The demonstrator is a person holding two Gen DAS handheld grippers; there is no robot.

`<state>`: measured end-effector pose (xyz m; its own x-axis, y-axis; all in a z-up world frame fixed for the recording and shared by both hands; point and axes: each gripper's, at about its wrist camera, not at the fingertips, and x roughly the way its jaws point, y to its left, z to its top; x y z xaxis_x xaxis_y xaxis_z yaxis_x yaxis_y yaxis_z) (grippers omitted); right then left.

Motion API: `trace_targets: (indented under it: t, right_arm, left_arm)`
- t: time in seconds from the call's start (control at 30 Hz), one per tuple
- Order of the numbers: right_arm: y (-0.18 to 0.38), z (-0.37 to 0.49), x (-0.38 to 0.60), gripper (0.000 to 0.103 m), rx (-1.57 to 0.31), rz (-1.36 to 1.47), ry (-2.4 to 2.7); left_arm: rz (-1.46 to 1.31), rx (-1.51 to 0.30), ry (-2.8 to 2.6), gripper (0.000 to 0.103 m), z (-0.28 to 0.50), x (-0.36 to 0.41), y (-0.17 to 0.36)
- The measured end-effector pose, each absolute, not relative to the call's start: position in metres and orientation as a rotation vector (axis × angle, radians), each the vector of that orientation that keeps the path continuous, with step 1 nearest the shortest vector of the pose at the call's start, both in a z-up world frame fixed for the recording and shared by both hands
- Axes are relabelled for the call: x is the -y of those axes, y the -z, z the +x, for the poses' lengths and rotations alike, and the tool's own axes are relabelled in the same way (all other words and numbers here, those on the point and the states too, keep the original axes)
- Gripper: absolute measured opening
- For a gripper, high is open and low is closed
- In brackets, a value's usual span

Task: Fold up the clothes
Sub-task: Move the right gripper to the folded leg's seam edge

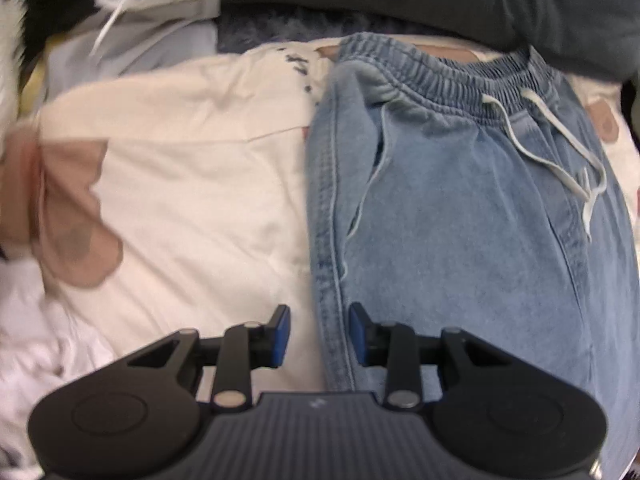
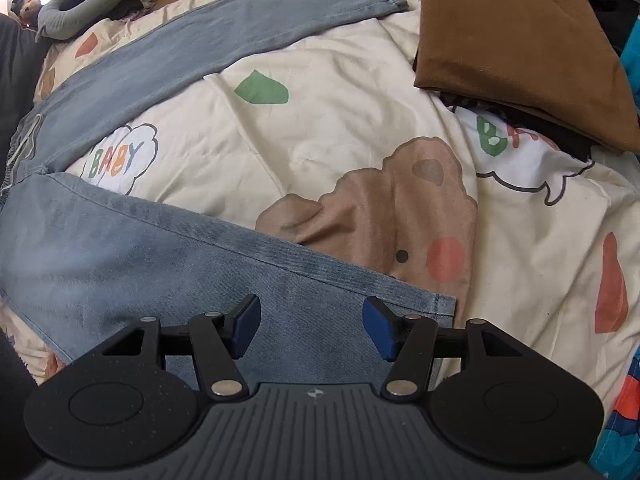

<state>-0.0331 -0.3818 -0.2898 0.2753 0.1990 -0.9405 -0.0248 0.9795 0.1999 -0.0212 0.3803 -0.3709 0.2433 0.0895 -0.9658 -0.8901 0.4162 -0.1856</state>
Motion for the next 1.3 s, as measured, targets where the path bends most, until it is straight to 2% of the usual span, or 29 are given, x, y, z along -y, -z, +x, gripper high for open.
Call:
trace_targets:
  t: [0.33, 0.43, 0.47, 0.5, 1.07, 1.3]
  right_arm:
    - [0.281, -0.042, 0.383, 0.063, -1.309, 0.13, -0.15]
    - [0.283, -0.045, 0.38, 0.063, -1.324, 0.122, -0.151]
    - [0.283, -0.046, 0.379, 0.063, -1.329, 0.118, -0.151]
    - [0.284, -0.047, 0.378, 0.063, -1.333, 0.115, -0.152]
    - [0.295, -0.068, 0.376, 0.063, -1.315, 0.079, -0.315]
    - [0.31, -0.075, 0.361, 0.063, -1.338, -0.012, -0.444]
  left_arm:
    - [-0.955, -1.059, -0.835, 0.032, -0.038, -0.381, 0.386]
    - [-0.987, -1.047, -0.823, 0.023, -0.043, -0.384, 0.385]
    - [-0.992, -1.044, -0.81, 0.016, -0.044, -0.384, 0.384]
    - [-0.994, -1.044, -0.8, 0.013, -0.044, -0.384, 0.383]
    - [-0.893, -1.111, -0.793, 0.012, -0.046, -0.381, 0.349]
    - [-0.806, -1.171, -0.765, 0.012, -0.009, -0.393, 0.332]
